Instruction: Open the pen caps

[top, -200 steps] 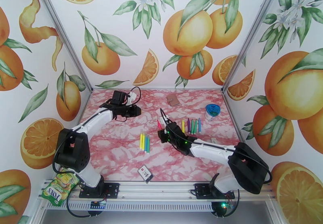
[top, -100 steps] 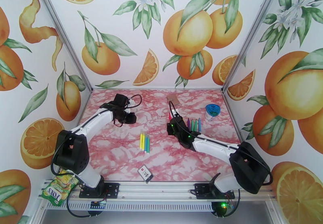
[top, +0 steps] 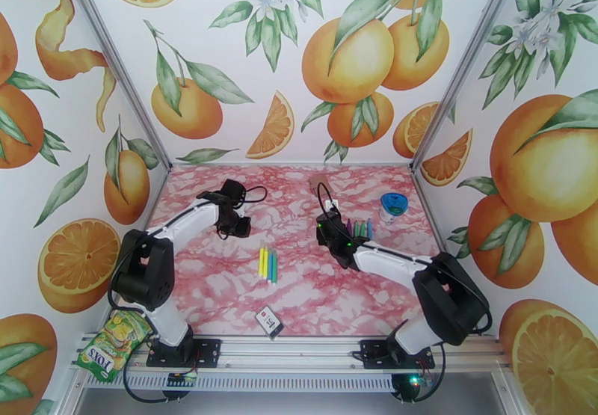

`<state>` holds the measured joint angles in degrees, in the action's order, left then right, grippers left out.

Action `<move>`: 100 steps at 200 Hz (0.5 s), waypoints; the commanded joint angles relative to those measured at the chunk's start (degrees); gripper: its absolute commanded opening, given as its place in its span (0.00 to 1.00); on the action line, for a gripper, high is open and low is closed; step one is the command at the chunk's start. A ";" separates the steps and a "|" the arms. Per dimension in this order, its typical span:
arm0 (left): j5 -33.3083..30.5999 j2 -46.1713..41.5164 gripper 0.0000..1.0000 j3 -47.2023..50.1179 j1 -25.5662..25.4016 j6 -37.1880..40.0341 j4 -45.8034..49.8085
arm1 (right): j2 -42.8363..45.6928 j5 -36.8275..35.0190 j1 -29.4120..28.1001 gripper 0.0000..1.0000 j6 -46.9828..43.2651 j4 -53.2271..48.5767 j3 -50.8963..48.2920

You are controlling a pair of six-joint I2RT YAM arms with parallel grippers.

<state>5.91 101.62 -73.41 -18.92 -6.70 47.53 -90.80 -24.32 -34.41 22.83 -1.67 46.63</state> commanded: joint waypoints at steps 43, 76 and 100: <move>-5.05 4.55 0.01 -1.54 -0.95 1.07 1.64 | -4.96 -1.70 1.87 0.03 2.17 -1.75 2.53; -6.39 6.33 0.03 -1.83 -1.17 1.32 2.04 | -7.23 -1.13 2.51 0.04 2.94 -2.58 3.67; -6.77 7.33 0.05 -1.74 -1.30 1.25 2.22 | -9.08 -0.69 2.87 0.05 3.19 -3.48 4.64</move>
<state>0.69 107.81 -73.41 -19.90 -5.85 48.82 -97.93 -24.86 -32.05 24.71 -3.33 49.30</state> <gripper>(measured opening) 0.170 0.174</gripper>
